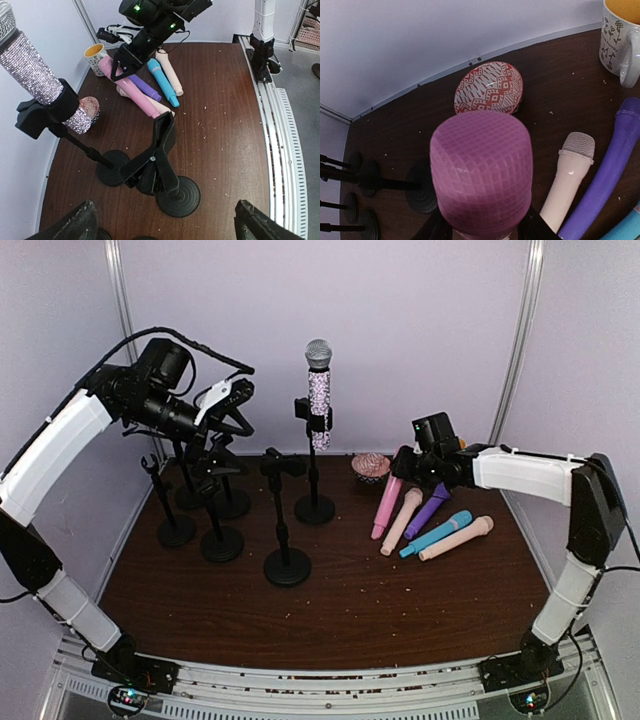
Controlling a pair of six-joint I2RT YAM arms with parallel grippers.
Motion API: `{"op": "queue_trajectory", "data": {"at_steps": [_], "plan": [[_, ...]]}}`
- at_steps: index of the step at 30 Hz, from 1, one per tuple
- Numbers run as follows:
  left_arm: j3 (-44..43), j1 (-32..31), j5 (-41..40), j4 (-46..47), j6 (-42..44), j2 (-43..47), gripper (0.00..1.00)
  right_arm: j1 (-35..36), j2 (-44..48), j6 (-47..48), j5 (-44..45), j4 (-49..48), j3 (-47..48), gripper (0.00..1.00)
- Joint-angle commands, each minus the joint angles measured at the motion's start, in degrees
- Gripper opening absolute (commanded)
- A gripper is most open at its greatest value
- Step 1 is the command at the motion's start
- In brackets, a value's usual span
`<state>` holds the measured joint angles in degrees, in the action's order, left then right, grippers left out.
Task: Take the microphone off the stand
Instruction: Place the microphone at the center of the board.
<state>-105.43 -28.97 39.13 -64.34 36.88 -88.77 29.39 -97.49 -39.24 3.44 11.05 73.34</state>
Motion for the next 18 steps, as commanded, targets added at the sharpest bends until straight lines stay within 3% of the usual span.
{"op": "queue_trajectory", "data": {"at_steps": [1, 12, 18], "plan": [[-0.01, 1.08, -4.15, 1.55, -3.7, 1.05, 0.98, -0.12, -9.22, -5.07, 0.31, 2.77, 9.09, 0.0], [3.67, 3.68, -4.05, 1.25, -4.96, 4.84, 0.98, -0.29, -21.64, -11.77, 5.27, 5.96, 15.57, 0.0], [3.52, 3.88, -5.4, -2.61, -1.79, 5.79, 0.98, -0.36, -22.72, -11.4, 6.14, 8.17, 17.5, 0.23]]}}
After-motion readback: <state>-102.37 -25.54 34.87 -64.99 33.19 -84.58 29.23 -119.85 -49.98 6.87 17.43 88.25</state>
